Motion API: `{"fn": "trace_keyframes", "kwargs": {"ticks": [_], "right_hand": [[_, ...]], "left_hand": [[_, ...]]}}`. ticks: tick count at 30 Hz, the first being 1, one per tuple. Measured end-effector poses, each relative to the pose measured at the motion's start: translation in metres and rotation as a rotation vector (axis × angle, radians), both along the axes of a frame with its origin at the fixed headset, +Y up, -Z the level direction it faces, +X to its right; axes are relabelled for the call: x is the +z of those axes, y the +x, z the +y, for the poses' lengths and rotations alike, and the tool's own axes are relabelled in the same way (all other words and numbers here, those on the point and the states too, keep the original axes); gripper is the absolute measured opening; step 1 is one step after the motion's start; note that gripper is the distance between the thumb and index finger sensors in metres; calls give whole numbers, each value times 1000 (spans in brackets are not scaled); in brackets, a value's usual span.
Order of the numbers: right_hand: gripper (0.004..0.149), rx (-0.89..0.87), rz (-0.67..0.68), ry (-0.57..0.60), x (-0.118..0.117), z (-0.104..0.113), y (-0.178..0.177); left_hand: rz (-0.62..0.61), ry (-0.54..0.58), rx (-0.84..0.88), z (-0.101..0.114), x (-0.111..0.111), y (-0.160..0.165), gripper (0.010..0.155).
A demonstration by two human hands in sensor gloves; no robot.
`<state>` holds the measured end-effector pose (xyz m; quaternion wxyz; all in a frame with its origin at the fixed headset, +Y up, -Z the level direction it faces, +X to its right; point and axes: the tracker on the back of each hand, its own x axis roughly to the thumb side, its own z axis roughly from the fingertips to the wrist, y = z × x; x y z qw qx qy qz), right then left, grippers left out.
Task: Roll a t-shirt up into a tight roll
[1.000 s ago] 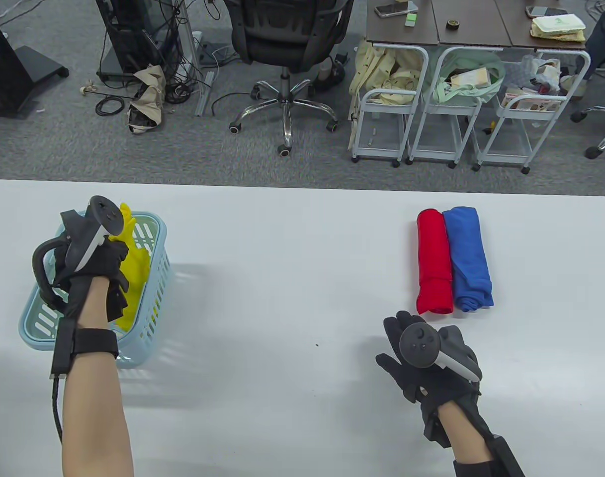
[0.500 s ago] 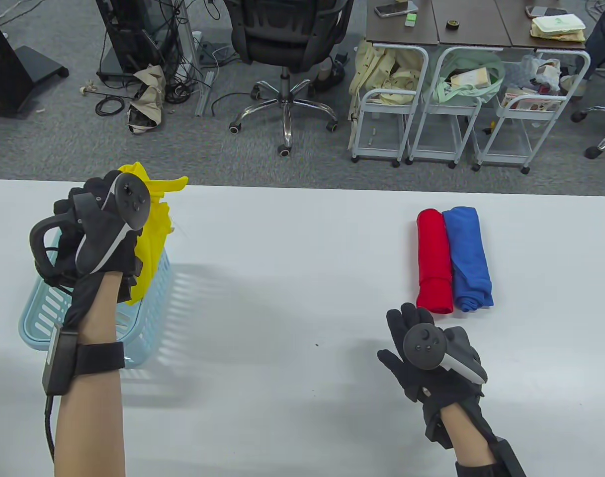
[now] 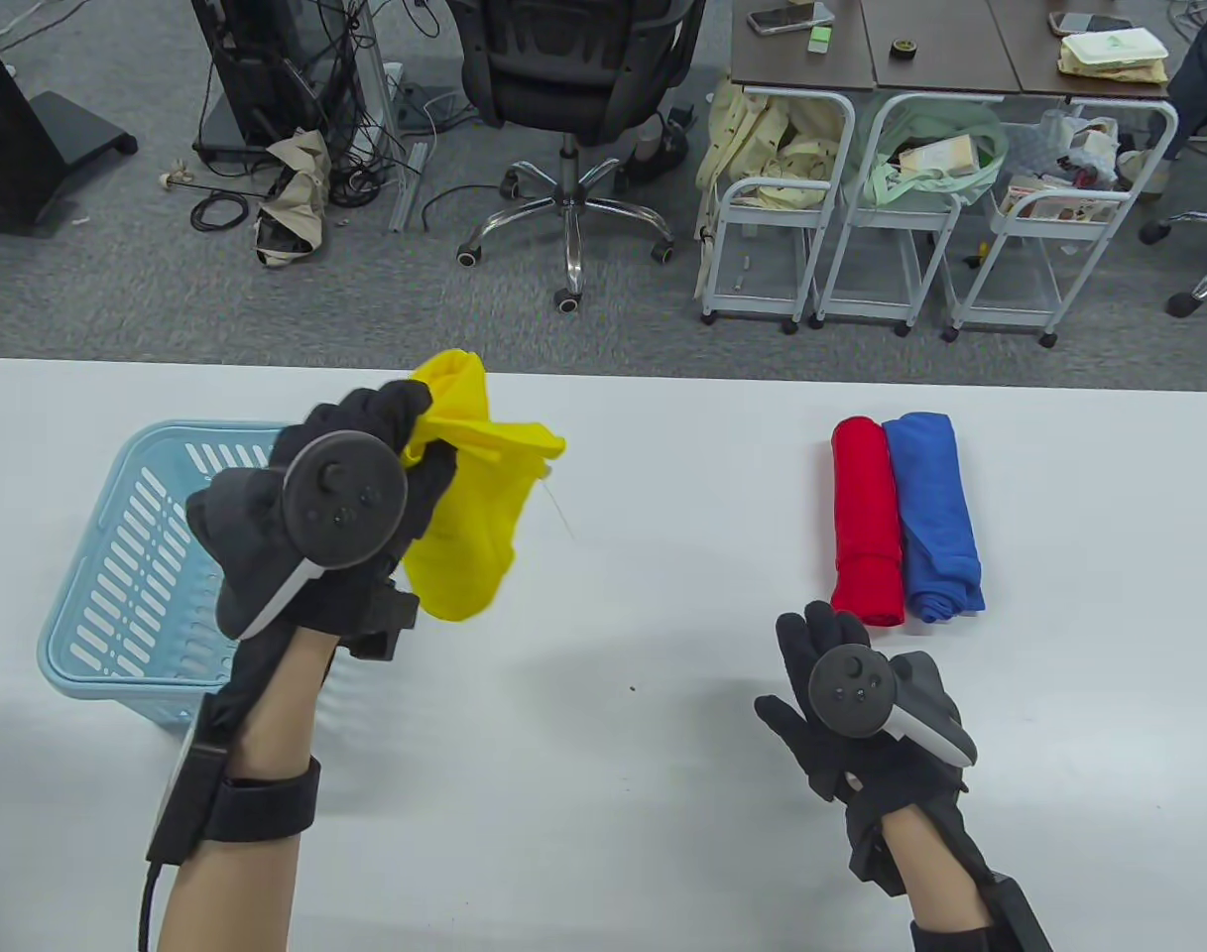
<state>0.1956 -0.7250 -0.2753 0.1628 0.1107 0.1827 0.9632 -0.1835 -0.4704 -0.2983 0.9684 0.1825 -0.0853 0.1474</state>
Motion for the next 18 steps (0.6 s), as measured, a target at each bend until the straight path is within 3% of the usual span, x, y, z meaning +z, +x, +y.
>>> {"fn": "trace_keyframes", "kwargs": {"ticks": [2,6,8,12,15,17,18], "right_hand": [[79,1,-6,-4,0,-1,1],[80,26,-15,-2,0,-2,1],[82,56,-15,4,-1,-2,-1],[81,110,-1,-3,-1,-7,-7],[75,117,44,-32,0,-16,-17],[71,106,94,-52,1,-21,-26],[70,104,116,-61,2,-24,-32]], "left_hand": [[-109,-93,-47,-32,-12,9,49],[59,-199,-378,-103,-26,18,60],[47,-275,-472,-140,-24,21,62],[-171,-618,-399,-218,-11,37,69],[-301,-801,-394,-270,-2,49,74],[-300,-795,-365,-294,4,54,72],[-299,-726,-342,-299,9,57,72]]}}
